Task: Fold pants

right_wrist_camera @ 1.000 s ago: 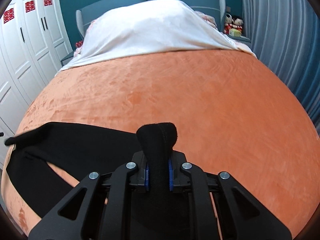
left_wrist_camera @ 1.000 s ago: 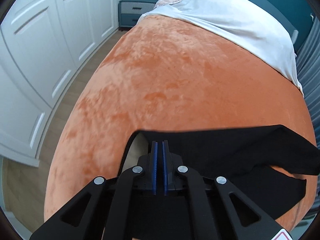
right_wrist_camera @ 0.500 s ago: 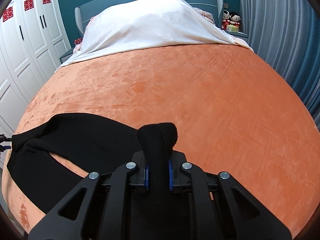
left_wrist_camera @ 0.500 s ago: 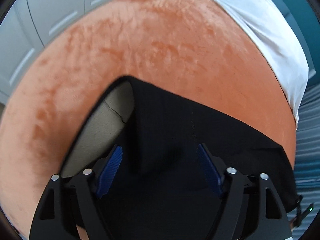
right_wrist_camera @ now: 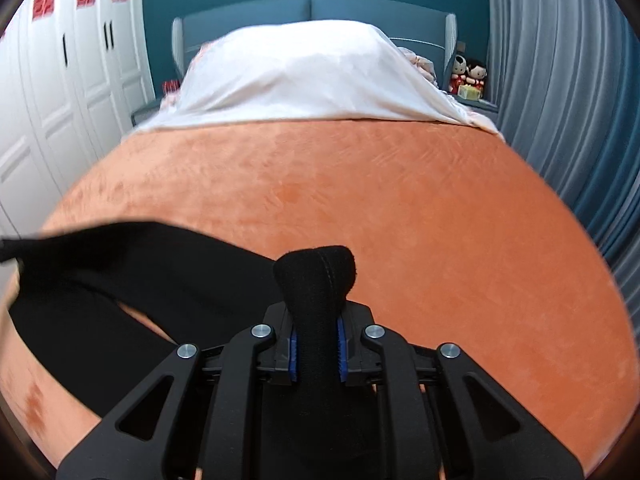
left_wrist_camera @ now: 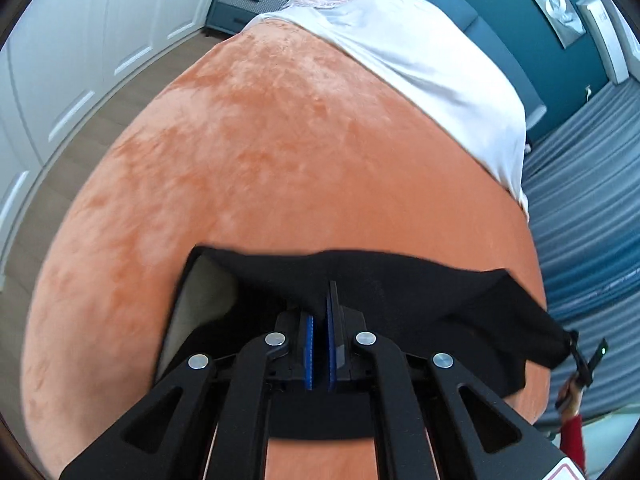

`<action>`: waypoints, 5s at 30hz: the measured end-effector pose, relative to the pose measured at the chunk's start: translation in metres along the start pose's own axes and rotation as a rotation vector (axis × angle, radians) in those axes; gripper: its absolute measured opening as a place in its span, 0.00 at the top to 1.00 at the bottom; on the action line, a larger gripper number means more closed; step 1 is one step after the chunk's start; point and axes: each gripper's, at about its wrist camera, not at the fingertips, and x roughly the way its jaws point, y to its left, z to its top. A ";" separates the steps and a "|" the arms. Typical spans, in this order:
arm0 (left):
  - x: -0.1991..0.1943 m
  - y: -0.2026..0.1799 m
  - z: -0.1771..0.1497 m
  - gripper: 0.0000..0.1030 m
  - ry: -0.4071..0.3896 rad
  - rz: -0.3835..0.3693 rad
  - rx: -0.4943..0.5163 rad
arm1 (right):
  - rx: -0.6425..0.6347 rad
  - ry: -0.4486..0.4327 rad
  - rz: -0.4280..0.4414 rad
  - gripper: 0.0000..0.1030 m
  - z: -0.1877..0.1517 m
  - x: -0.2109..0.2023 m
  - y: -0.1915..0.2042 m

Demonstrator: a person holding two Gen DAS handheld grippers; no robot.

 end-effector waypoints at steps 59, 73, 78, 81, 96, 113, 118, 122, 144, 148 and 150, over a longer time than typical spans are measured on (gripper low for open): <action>0.025 -0.103 -0.175 0.42 0.099 0.277 0.020 | 0.229 0.166 0.101 0.94 -0.103 0.021 -0.056; 0.038 -0.077 -0.170 0.36 0.080 0.369 -0.001 | 0.268 0.191 -0.113 0.48 -0.153 0.012 -0.067; 0.028 -0.036 -0.161 0.27 0.013 0.436 -0.152 | 0.294 0.248 0.002 0.46 -0.158 0.026 -0.019; 0.013 0.005 -0.160 0.27 -0.028 0.469 -0.281 | 0.331 0.266 -0.007 0.46 -0.161 0.036 -0.005; 0.046 0.069 -0.124 0.61 0.000 0.364 -0.415 | 0.480 0.245 -0.060 0.46 -0.172 0.016 -0.009; 0.057 0.054 -0.126 0.42 0.001 0.418 -0.433 | 0.628 0.236 -0.072 0.89 -0.145 0.079 -0.081; 0.053 0.035 -0.118 0.42 -0.042 0.501 -0.346 | 0.540 0.085 -0.109 0.92 -0.124 0.025 -0.073; 0.065 0.034 -0.120 0.42 -0.011 0.533 -0.308 | 0.547 0.211 -0.141 0.91 -0.156 0.050 -0.095; 0.085 -0.051 -0.089 0.26 -0.150 0.549 -0.016 | 0.014 0.150 0.367 0.72 -0.061 0.070 0.302; 0.135 -0.033 -0.076 0.26 -0.024 0.564 -0.026 | -0.082 0.198 0.454 0.73 -0.047 0.109 0.400; 0.144 -0.021 -0.078 0.26 -0.010 0.585 -0.042 | -0.121 0.227 0.448 0.72 -0.038 0.141 0.431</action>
